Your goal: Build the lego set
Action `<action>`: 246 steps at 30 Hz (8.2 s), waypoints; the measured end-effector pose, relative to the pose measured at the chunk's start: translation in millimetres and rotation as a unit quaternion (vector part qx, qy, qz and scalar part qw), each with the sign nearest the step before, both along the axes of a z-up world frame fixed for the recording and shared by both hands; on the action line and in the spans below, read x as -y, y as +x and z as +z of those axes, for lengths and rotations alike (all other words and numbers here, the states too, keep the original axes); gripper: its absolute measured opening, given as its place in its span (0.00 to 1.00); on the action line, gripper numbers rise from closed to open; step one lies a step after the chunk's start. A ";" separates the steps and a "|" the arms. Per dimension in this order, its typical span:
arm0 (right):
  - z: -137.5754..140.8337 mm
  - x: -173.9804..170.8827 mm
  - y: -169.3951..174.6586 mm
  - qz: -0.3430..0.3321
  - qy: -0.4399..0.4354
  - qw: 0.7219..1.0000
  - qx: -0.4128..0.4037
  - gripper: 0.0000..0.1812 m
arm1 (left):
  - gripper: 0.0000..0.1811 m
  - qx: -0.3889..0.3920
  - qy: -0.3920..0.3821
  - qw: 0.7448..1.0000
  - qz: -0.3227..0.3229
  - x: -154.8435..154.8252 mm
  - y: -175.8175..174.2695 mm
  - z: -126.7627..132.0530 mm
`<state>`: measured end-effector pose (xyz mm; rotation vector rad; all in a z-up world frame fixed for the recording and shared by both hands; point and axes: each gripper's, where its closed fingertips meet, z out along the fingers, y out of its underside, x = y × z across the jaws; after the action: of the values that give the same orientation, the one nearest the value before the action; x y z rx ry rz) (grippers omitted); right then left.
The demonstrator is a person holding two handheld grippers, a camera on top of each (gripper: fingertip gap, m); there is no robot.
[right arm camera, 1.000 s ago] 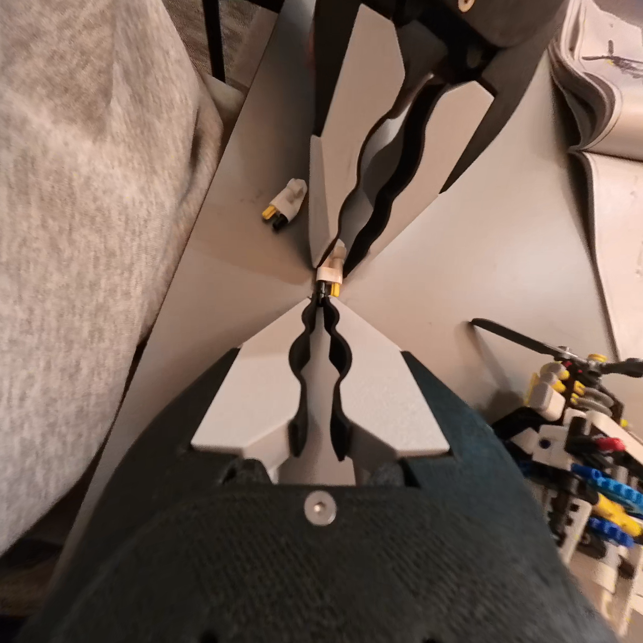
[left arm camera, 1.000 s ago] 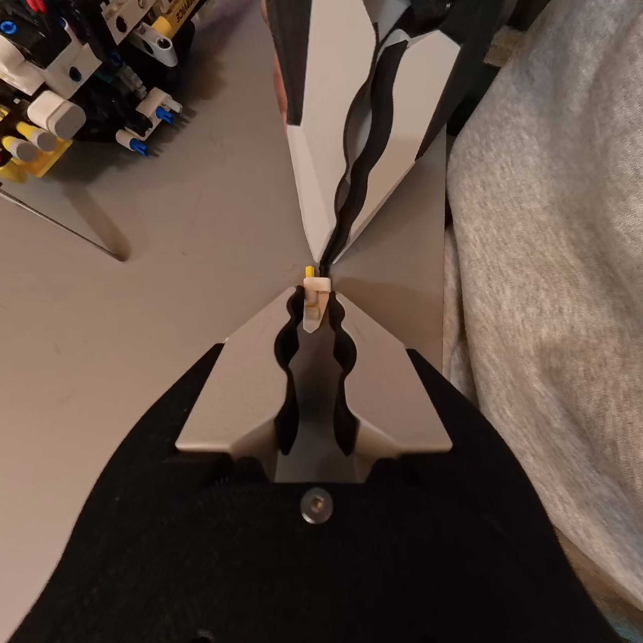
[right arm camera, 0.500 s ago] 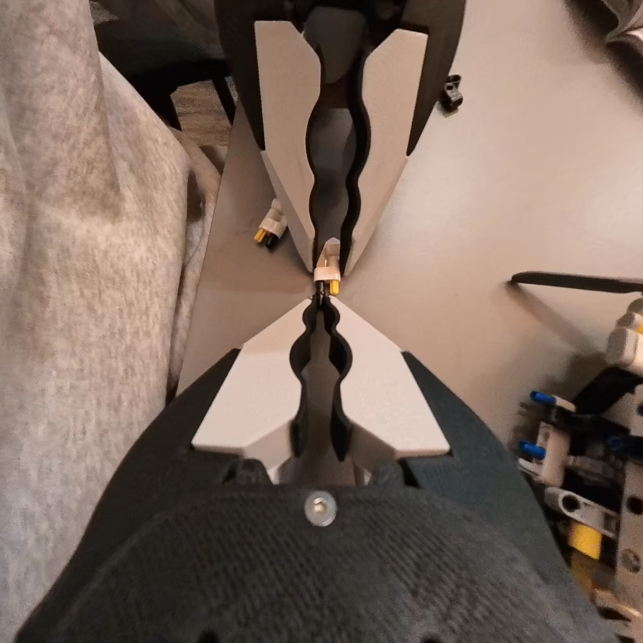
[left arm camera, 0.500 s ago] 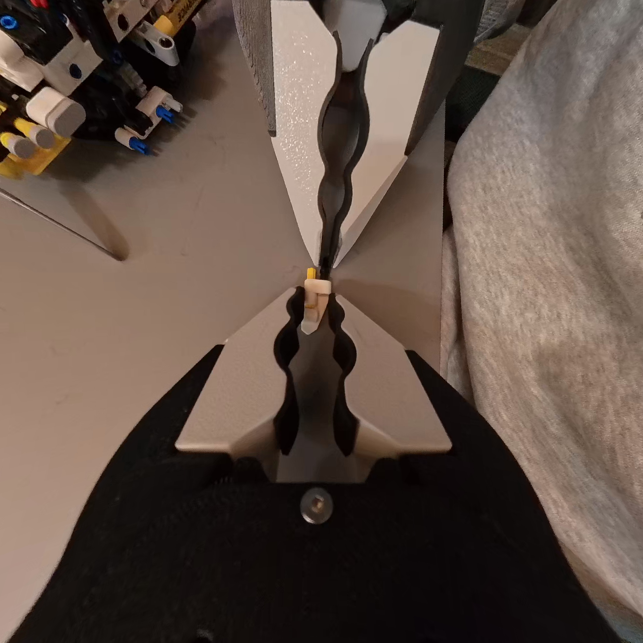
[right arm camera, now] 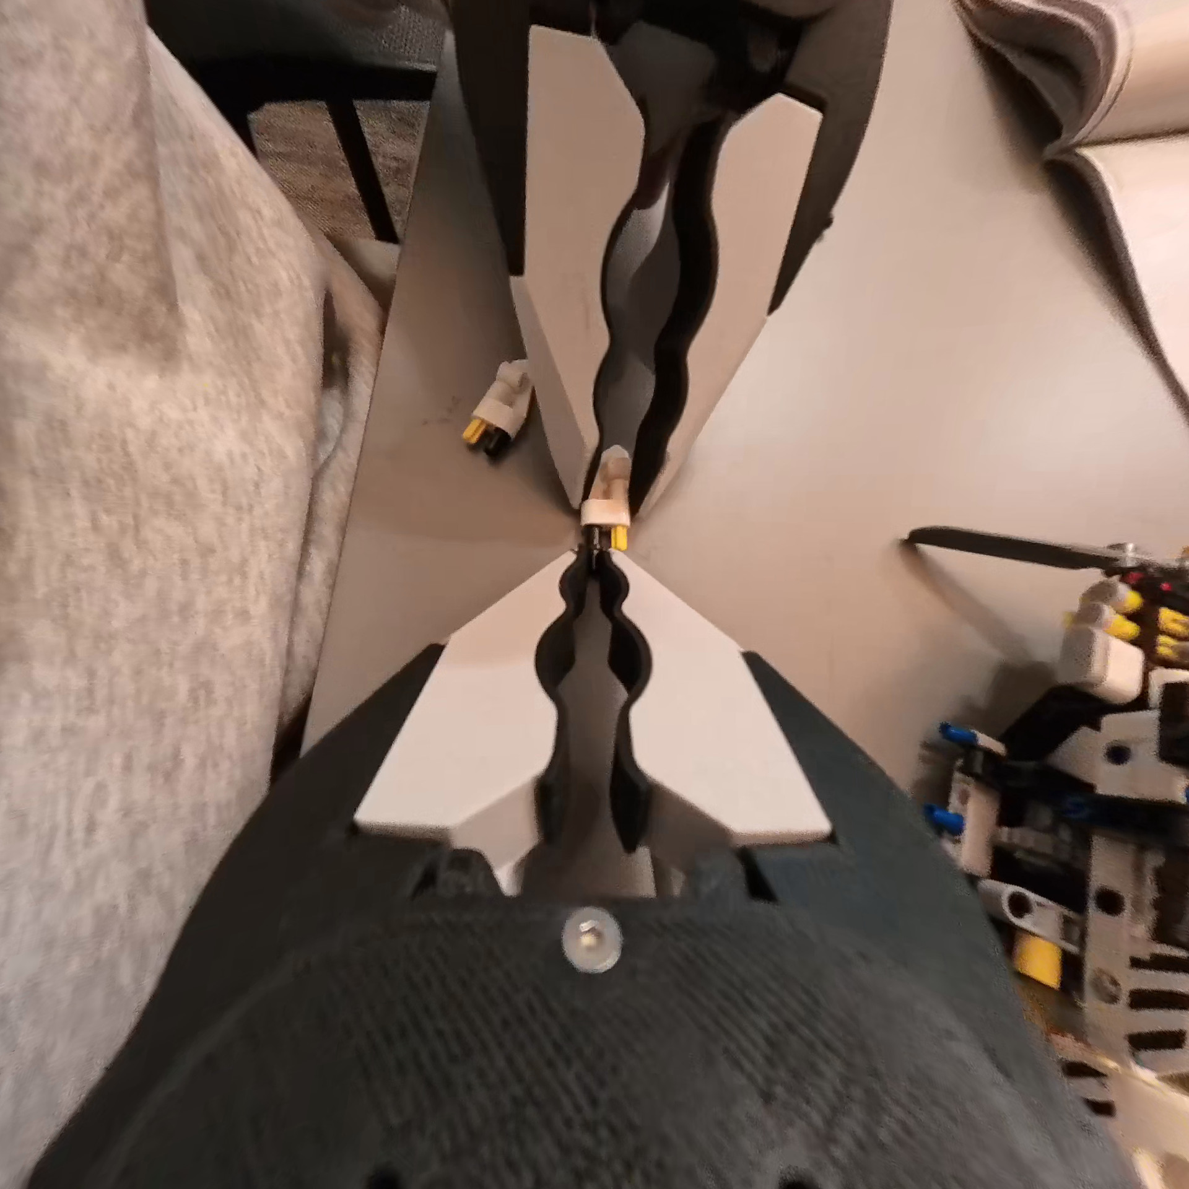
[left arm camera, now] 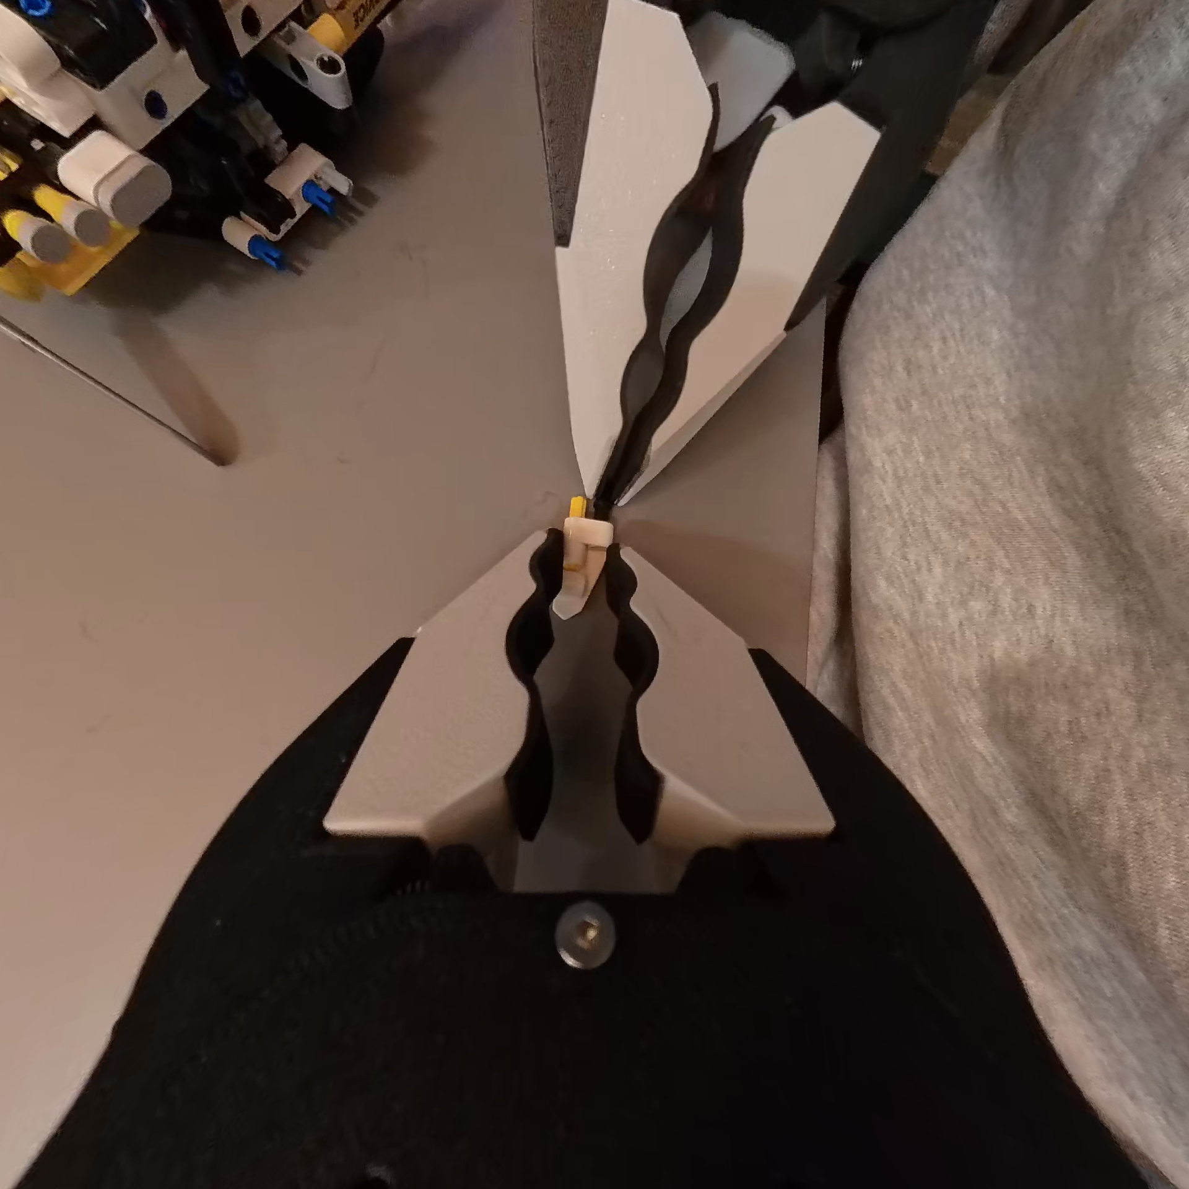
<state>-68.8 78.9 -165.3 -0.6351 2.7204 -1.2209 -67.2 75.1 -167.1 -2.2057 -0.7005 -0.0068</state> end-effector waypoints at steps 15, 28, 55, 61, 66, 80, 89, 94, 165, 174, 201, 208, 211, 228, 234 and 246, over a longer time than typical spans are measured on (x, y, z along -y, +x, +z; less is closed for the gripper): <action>-0.5 1.2 0.2 -0.011 0.009 1.000 0.024 0.00 | 0.06 0.010 0.006 1.000 0.015 -0.2 -1.5 0.3; -0.2 2.3 0.5 0.002 0.007 0.999 0.040 0.00 | 0.06 0.015 0.009 1.000 0.019 -0.2 -2.0 0.4; -0.3 4.2 0.0 0.036 -0.027 0.998 -0.034 0.00 | 0.06 0.018 0.012 1.000 0.016 -0.6 -3.0 0.5; 0.2 4.9 0.2 0.076 -0.035 0.992 -0.096 0.00 | 0.06 0.022 0.014 1.000 0.016 -0.5 -3.1 0.6; 15.7 15.8 0.6 0.056 -0.044 0.997 -0.040 0.00 | 0.00 0.016 0.026 0.999 0.022 -7.9 -7.5 4.3; 28.8 -28.8 -55.6 -0.127 -0.022 0.991 0.024 0.00 | 0.00 0.000 0.010 0.999 0.038 -14.1 -10.6 4.5; 30.2 -83.8 -47.4 -0.199 -0.006 0.976 0.084 0.09 | 0.11 -0.013 0.004 0.999 0.039 -12.5 -8.6 10.7; 4.0 -90.5 -24.6 -0.140 0.051 0.986 0.071 0.13 | 0.13 -0.011 -0.015 0.999 0.030 -18.2 -6.1 4.7; 0.4 -23.5 -5.8 -0.023 0.043 0.991 0.122 0.00 | 0.07 0.011 0.007 0.999 0.039 -19.1 -4.6 0.1; 9.1 -27.1 -12.8 -0.045 0.009 0.991 0.122 0.00 | 0.24 0.040 0.035 0.997 0.060 -22.8 -5.0 7.3; 60.0 -26.2 -5.0 -0.033 -0.153 0.984 0.081 0.01 | 0.02 0.171 0.295 0.934 0.101 -37.0 -5.2 62.4; 54.2 -25.0 -4.0 -0.020 -0.139 0.988 0.068 0.01 | 0.02 0.169 0.280 0.940 0.100 -36.2 -4.7 57.0; 53.0 -24.2 -4.9 -0.018 -0.135 0.989 0.065 0.01 | 0.02 0.167 0.276 0.941 0.101 -35.7 -5.3 56.0; 43.1 -21.5 -6.2 -0.013 -0.111 0.994 0.009 0.01 | 0.02 0.151 0.243 0.952 0.106 -37.2 -7.3 49.0; 42.6 -20.2 -8.4 -0.015 -0.110 0.994 -0.006 0.01 | 0.02 0.154 0.245 0.951 0.110 -36.7 -8.6 48.8; 42.3 -19.0 -10.0 -0.009 -0.117 0.993 -0.029 0.01 | 0.02 0.156 0.244 0.951 0.108 -36.1 -7.9 49.1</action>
<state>-78.7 97.9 -123.0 -0.6809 2.6561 -1.5666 -75.1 111.2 -117.9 -1.6589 -0.9938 -0.3848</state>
